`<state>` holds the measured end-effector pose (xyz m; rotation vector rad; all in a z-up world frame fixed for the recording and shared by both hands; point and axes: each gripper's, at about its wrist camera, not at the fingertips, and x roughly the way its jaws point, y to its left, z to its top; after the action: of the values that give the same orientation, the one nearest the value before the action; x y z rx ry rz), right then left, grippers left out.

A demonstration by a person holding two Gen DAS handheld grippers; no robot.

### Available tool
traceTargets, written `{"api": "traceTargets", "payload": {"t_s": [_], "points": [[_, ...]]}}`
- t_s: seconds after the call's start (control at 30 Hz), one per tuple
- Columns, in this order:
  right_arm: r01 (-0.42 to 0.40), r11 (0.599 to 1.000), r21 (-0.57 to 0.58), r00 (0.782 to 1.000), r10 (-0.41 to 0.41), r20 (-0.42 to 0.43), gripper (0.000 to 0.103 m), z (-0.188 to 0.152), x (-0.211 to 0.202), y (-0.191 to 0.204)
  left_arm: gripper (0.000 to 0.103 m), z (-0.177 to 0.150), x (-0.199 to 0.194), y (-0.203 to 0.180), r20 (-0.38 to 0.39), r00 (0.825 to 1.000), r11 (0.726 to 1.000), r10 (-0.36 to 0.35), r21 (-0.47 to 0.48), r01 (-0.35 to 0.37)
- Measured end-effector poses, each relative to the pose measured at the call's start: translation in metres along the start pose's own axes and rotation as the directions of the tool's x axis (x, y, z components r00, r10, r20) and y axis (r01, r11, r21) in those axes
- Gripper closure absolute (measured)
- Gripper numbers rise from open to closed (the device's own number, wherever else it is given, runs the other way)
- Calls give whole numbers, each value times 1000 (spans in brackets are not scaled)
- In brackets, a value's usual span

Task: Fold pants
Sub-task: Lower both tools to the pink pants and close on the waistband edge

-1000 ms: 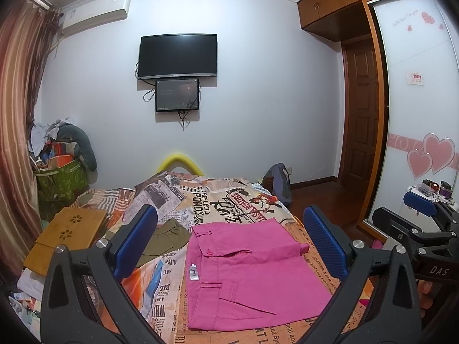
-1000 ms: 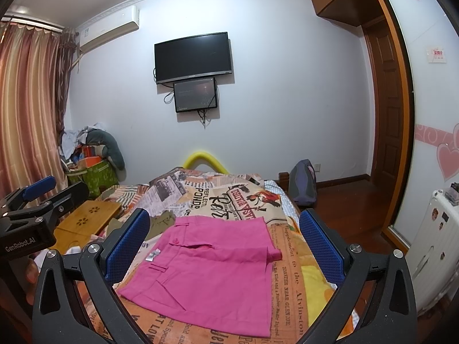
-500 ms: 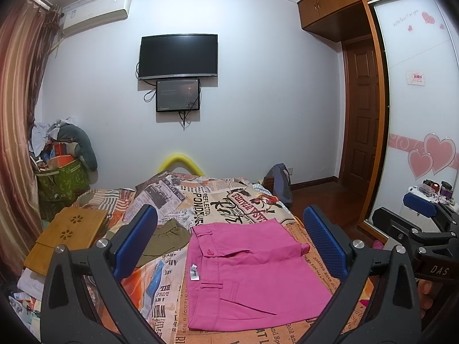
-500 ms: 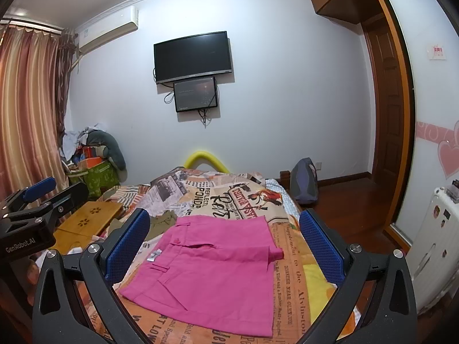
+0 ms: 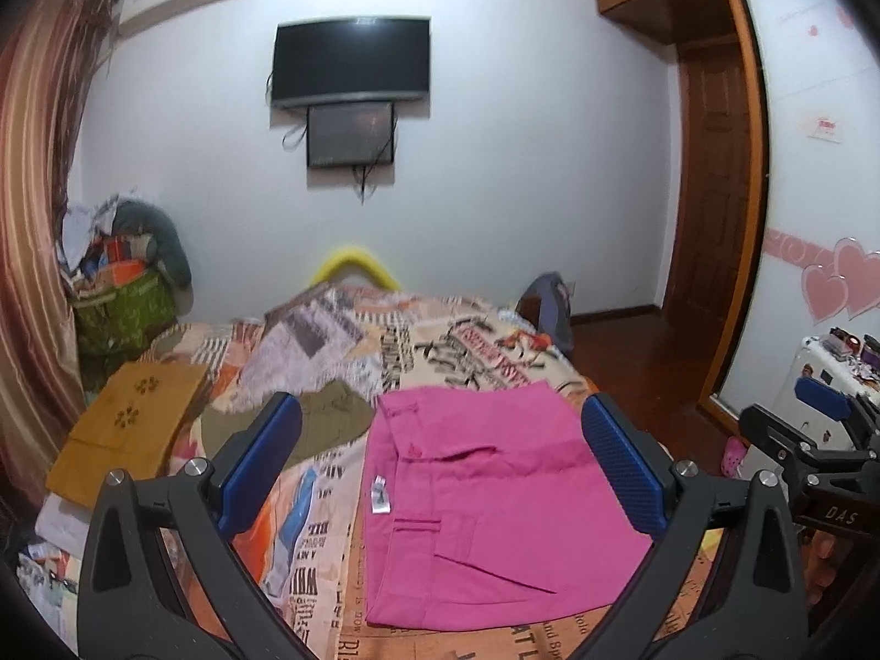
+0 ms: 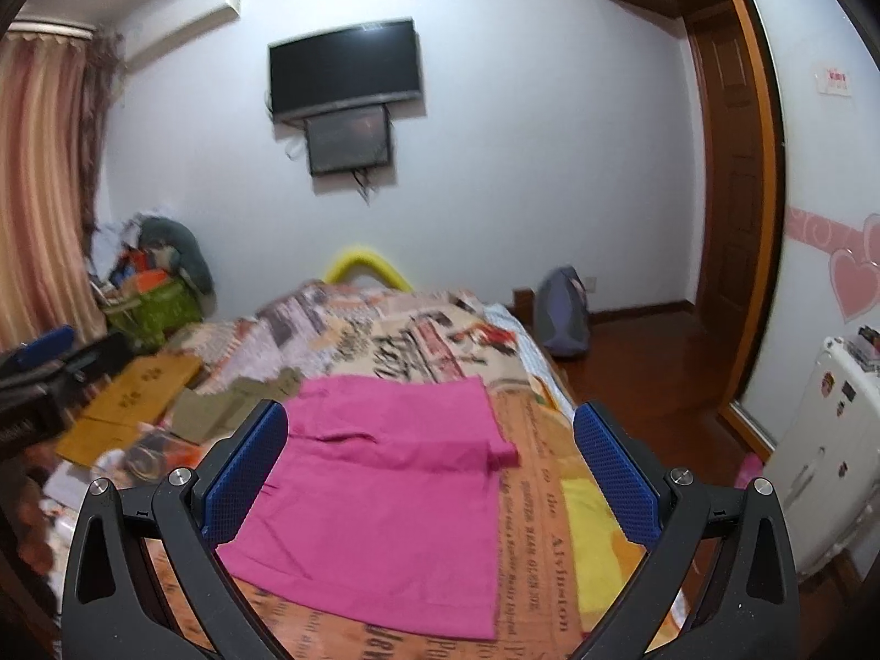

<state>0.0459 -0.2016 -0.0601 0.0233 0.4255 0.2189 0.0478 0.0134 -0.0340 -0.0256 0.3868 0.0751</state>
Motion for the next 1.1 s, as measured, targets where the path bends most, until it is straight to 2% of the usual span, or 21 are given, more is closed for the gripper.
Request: {"api": "traceTargets", "payload": {"t_s": [0.13,0.27,0.4,0.47,0.5,0.6,0.77,0.83,0.97,1.03,1.1], "points": [[62,998,-14,994,-63,-84,0,-18,30,-17,0,-14,33,7,-60,997,999,37,12,-36],[86,996,-21,979,-89,-184,0,-35,59,-31,0,-35,77,14,-166,984,997,62,50,-54],[97,995,-26,960,-100,-261,0,-43,76,-43,3,-58,123,22,-295,954,998,52,59,-36],[94,995,-29,952,-99,-288,0,-46,86,-50,13,-67,139,25,-344,938,998,43,57,-25],[91,995,-31,948,-96,-304,0,-48,92,-52,14,-71,150,28,-373,927,998,37,56,-17],[75,997,-27,941,-80,-329,0,-50,108,-59,15,-77,171,33,-416,909,999,27,48,-8],[27,1000,-7,928,-28,-371,1,-52,138,-65,26,-82,209,36,-475,880,997,5,69,32],[1,1000,-3,921,-2,-390,11,-52,157,-66,29,-82,221,37,-496,868,996,-7,77,52],[-41,999,17,896,44,-442,20,-56,183,-68,34,-85,243,36,-536,844,992,-18,99,84],[-61,998,33,886,69,-459,30,-58,193,-68,34,-87,254,37,-551,834,990,-26,104,99],[-85,995,53,872,100,-480,34,-61,203,-68,35,-89,263,39,-566,824,989,-33,102,109]]}}
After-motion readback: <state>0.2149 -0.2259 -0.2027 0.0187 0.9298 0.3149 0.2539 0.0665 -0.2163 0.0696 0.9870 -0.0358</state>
